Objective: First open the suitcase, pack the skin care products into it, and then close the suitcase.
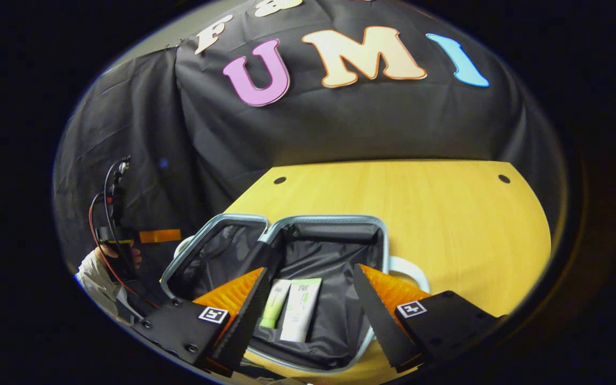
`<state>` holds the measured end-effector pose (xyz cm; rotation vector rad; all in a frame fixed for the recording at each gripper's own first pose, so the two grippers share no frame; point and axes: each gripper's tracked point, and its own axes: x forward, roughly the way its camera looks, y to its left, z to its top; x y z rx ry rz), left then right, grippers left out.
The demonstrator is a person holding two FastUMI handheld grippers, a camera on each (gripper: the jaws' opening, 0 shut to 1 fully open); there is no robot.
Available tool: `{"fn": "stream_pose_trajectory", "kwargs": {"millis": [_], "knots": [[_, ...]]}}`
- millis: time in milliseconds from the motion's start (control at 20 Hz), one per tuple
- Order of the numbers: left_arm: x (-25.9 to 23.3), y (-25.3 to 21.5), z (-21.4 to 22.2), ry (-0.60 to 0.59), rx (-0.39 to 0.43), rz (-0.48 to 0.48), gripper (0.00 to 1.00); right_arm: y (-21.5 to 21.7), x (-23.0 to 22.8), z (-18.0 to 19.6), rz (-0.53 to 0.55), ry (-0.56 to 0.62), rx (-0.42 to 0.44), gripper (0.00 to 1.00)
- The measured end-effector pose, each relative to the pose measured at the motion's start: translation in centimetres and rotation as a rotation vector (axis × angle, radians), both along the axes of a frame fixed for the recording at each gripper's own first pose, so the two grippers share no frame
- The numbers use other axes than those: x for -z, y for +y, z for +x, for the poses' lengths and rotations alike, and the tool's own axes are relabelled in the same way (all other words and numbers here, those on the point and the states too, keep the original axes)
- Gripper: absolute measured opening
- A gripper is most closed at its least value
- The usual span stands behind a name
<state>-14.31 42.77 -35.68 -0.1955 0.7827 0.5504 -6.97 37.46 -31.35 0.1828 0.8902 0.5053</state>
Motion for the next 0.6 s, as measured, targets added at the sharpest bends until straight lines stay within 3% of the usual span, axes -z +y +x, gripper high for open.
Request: {"fn": "stream_pose_trajectory", "kwargs": {"millis": [100, 250, 450, 500, 550, 600], "knots": [[1.0, 2.4, -0.9, 0.027, -0.047, 0.01, 0.93, -1.6, -0.2, 0.8, -0.02, -0.017, 0.043, 0.98], [2.7, 3.6, -2.0, 0.048, -0.098, -0.052, 0.92, -4.3, 0.0, 1.8, -0.074, -0.04, 0.105, 0.98], [5.8, 2.7, -2.6, 0.095, -0.091, -0.155, 0.83, -5.7, 0.5, 1.9, -0.093, -0.03, 0.154, 0.98], [6.5, 2.9, -2.8, 0.117, -0.096, -0.152, 0.75, -5.9, 0.4, 1.8, -0.094, -0.032, 0.157, 0.98], [7.3, 2.8, -2.5, 0.132, -0.088, -0.177, 0.57, -5.9, 0.2, 1.8, -0.093, -0.036, 0.157, 0.93], [6.6, 2.2, -3.2, 0.154, -0.105, -0.206, 0.4, -6.0, 0.0, 1.9, -0.093, -0.048, 0.153, 0.98]]}}
